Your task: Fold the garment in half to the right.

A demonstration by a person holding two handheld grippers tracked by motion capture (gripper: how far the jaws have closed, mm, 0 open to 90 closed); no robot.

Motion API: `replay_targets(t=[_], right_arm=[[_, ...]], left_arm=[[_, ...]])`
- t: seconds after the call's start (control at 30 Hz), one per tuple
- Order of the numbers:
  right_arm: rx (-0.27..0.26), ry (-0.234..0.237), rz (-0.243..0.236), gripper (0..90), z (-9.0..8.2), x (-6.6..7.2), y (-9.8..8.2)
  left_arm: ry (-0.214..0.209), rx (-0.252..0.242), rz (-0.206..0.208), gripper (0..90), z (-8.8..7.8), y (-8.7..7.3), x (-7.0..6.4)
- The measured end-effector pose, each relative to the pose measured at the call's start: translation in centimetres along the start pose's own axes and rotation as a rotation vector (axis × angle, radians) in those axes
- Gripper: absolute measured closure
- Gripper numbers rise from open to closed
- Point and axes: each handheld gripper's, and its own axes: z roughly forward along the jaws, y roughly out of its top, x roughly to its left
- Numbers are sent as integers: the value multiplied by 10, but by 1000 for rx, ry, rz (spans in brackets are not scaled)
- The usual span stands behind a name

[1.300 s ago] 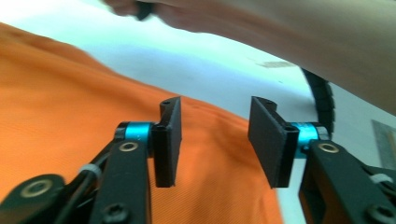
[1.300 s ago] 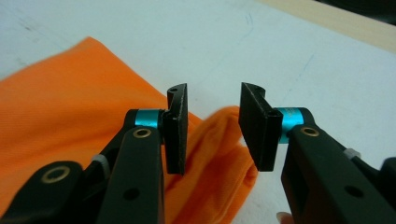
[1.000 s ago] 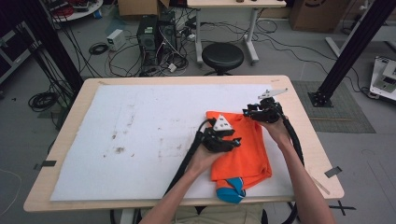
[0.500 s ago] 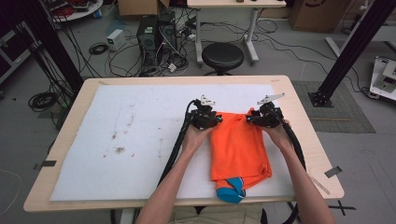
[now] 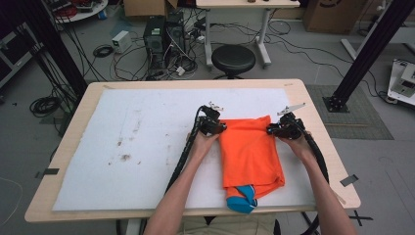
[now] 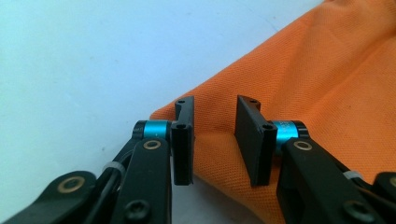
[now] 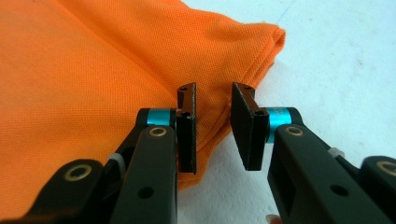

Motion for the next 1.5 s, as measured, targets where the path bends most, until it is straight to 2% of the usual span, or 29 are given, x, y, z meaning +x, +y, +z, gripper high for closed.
replay_targets(t=[0.07,0.13,0.17,0.23,0.3,0.37,0.43,0.5,0.57,0.6,0.7,0.77,0.8,0.87,0.93,0.97,1.0,1.03,1.07,1.13,1.23,1.27,1.3,1.37,1.47,1.5], right_arm=[[-14,-8,10,697,-5,1,2],[-61,-14,12,658,-8,4,6],[-100,-9,25,644,-9,6,9],[-139,-3,33,649,-5,8,14],[-126,-39,45,653,3,7,19],[-84,-83,69,656,14,3,22],[-72,-80,96,677,18,-2,20],[-33,-102,118,696,21,-7,16],[-37,-59,158,708,21,-14,11],[-36,-53,168,711,20,-16,10],[-23,-81,150,694,16,-13,12],[-20,-123,149,647,11,-9,14],[-37,-126,147,632,6,-6,14],[-85,-109,130,604,-6,2,15],[-133,-54,114,594,-19,13,14],[-138,-4,94,592,-25,22,12],[-132,7,73,592,-27,29,11],[-128,20,35,597,-29,40,7],[-125,36,17,598,-29,46,5],[-101,70,6,610,-28,58,-5],[-60,87,-2,641,-24,64,-19],[-44,71,-3,662,-23,65,-25],[-49,68,-5,672,-23,64,-29],[-68,84,29,698,-27,62,-39],[-72,69,47,714,-36,56,-51],[-89,94,64,714,-38,53,-56]], left_arm=[[-8,-49,7,661,-9,3,-2],[-25,-107,6,660,-13,7,-3],[-27,-123,-1,660,-14,8,-4],[-19,-138,-7,660,-11,9,-3],[-25,-100,-19,660,-3,8,0],[-12,-61,-23,660,5,5,3],[-13,-34,-43,661,11,1,6],[-19,-35,-58,667,13,-1,9],[28,-25,-35,685,11,0,8],[43,-18,-34,690,11,0,8],[85,-7,-45,684,5,1,8],[55,-41,-38,658,-5,2,7],[33,-59,-43,645,-12,2,5],[-37,-99,-20,626,-27,1,0],[-77,-116,5,614,-38,-3,-7],[-102,-124,9,611,-42,-5,-10],[-151,-128,21,608,-47,-10,-14],[-167,-126,32,606,-49,-13,-17],[-176,-113,52,606,-51,-17,-22],[-204,-93,83,603,-51,-25,-30],[-189,-80,112,584,-50,-34,-38],[-187,-76,114,575,-49,-35,-38],[-176,-66,123,573,-48,-36,-40],[-154,-57,155,573,-46,-39,-43],[-146,-43,164,579,-45,-44,-42],[-143,-37,172,580,-44,-45,-42]])
